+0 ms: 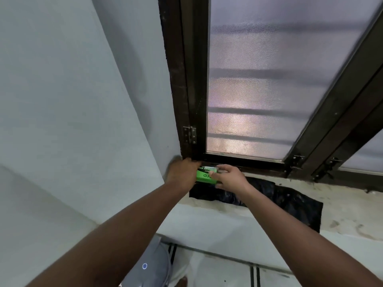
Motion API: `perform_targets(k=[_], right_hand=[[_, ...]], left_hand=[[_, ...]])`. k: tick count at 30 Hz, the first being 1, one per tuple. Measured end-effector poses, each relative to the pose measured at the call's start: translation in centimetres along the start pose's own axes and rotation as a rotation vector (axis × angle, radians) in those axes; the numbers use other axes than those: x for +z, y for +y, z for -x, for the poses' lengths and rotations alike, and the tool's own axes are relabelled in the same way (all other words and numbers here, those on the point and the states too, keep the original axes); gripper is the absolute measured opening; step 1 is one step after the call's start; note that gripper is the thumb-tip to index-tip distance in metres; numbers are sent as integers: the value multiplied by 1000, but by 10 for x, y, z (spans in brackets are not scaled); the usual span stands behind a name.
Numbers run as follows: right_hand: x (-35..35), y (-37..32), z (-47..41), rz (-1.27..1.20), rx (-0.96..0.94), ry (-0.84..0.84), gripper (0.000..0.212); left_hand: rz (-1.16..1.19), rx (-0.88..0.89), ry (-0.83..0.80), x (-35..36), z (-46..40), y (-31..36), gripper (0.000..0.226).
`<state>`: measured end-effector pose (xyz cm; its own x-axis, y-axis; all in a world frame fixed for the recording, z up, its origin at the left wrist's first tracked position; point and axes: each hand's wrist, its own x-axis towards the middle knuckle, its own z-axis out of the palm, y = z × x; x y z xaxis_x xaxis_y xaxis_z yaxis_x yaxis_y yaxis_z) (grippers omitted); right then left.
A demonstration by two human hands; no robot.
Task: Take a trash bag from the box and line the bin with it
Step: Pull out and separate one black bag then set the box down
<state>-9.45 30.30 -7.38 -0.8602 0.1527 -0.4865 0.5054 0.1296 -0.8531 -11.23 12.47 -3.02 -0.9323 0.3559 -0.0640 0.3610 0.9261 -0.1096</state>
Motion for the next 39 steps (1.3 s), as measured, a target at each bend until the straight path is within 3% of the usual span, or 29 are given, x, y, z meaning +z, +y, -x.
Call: perform_targets(k=[2, 6, 8, 15, 19, 20, 22, 23, 25, 28, 32, 35, 39], right_hand=[[0, 4, 1, 219, -41, 86, 49], [-4, 22, 11, 999, -271, 82, 45], [-8, 36, 12, 1153, -315, 82, 39], [-38, 57, 13, 1165, -286, 133, 22], [-40, 58, 23, 1198, -150, 19, 67], [-38, 61, 26, 1236, -193, 25, 62], [-34, 65, 29, 1260, -282, 76, 27], [-34, 67, 27, 1235, -296, 96, 15], [-37, 62, 27, 1030, -245, 97, 12], [-45, 43, 32, 352, -119, -18, 15], [-50, 16, 51, -245, -30, -116, 15], [-50, 6, 55, -526, 77, -86, 17], [-50, 1, 61, -708, 122, -122, 29]], left_hand=[[-57, -8, 4, 7, -2, -2, 40], [-84, -3, -12, 19, -6, -3, 42], [-86, 1, -9, 24, -9, -2, 45], [-85, -7, -17, 36, -16, 0, 47], [-111, 18, 24, 38, -15, 4, 50], [-121, 30, 39, 38, -14, 5, 53], [-135, 52, 46, 40, -12, 5, 56], [-137, 57, 45, 41, -11, 4, 53], [-120, 37, 38, 44, -11, 4, 49], [-43, -8, 13, 47, -9, 5, 48], [35, -44, -18, 39, -2, 8, 43], [74, -60, -60, 35, 3, 8, 40], [96, -62, -49, 34, 7, 9, 37]])
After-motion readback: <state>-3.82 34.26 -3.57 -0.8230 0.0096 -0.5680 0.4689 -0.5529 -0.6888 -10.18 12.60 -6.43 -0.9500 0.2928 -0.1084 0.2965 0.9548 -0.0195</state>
